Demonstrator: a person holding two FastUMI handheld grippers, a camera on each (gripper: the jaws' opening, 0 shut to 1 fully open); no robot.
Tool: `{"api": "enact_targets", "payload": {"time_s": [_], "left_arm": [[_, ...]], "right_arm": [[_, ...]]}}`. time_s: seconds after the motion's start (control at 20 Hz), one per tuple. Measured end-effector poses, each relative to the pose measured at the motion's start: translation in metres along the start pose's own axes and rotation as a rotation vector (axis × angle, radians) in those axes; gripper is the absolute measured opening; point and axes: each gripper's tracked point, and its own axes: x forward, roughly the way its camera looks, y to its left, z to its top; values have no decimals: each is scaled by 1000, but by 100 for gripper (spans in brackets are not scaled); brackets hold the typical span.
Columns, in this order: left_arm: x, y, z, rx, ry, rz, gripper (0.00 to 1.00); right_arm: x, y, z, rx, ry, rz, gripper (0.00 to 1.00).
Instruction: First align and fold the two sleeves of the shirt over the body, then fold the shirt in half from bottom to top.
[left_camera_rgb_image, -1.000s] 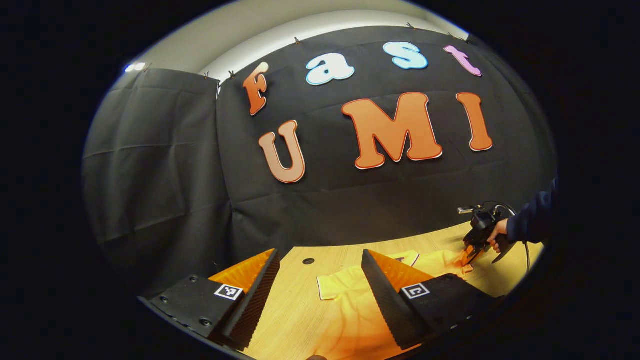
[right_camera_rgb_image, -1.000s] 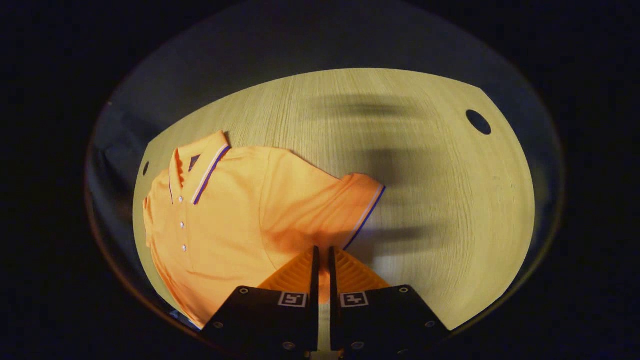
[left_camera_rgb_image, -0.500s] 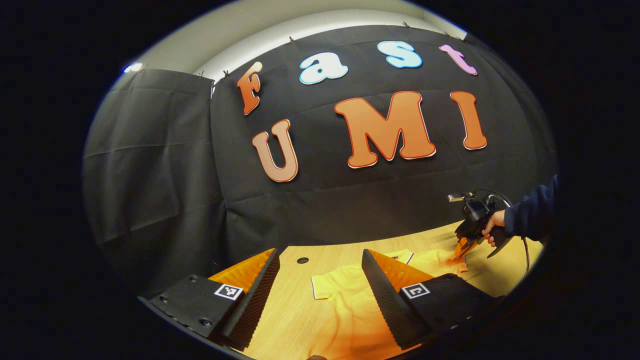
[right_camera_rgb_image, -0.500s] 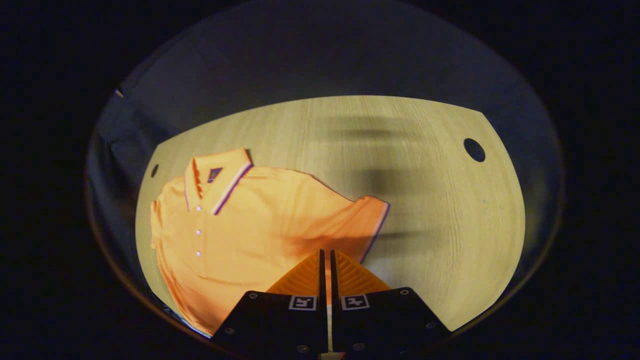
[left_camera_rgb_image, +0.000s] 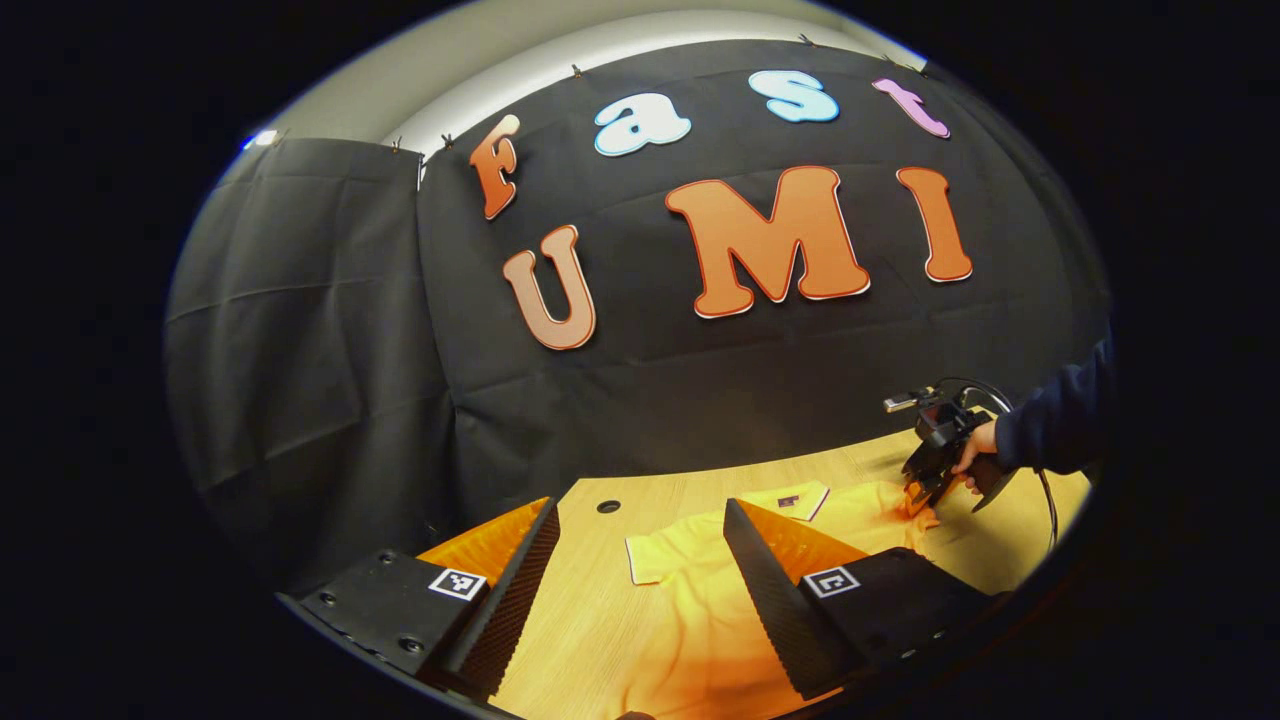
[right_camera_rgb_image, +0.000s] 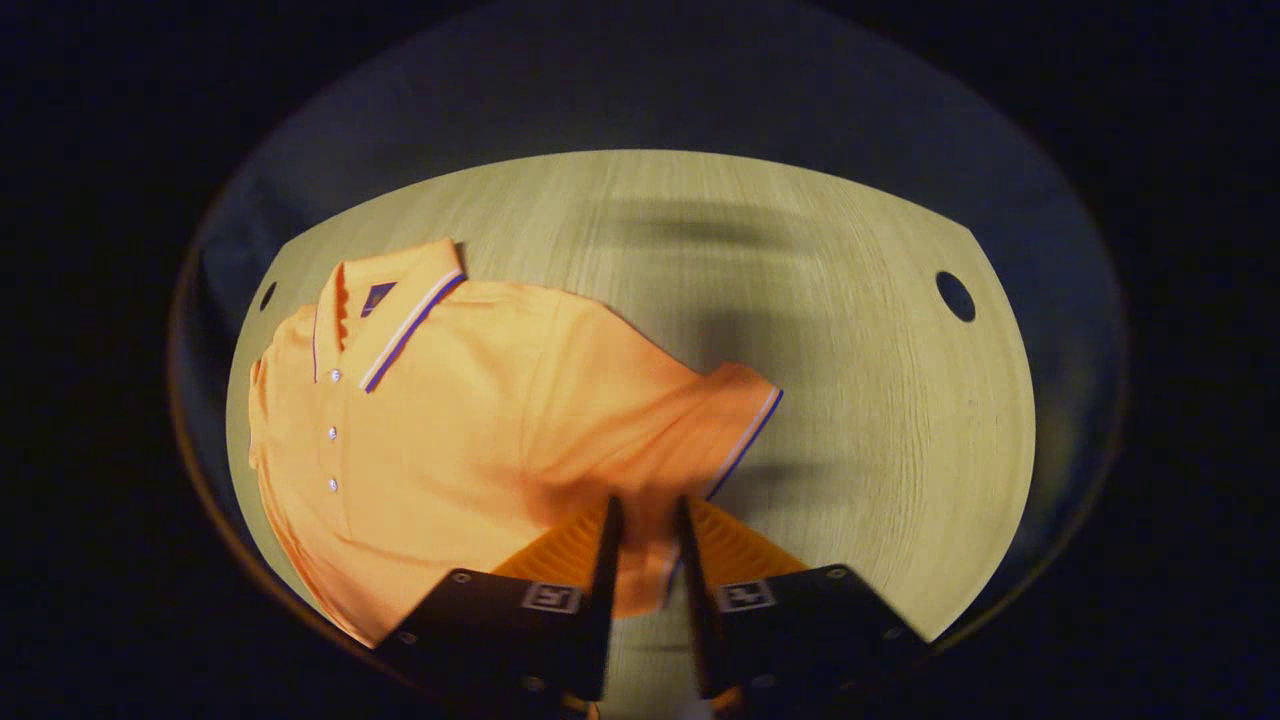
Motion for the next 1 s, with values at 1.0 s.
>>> {"api": "enact_targets", "payload": {"time_s": [1.0], "left_arm": [[17,17,-17,-22,31,12,99]], "right_arm": [[-103,195,45,-13,-120,529,12]]}}
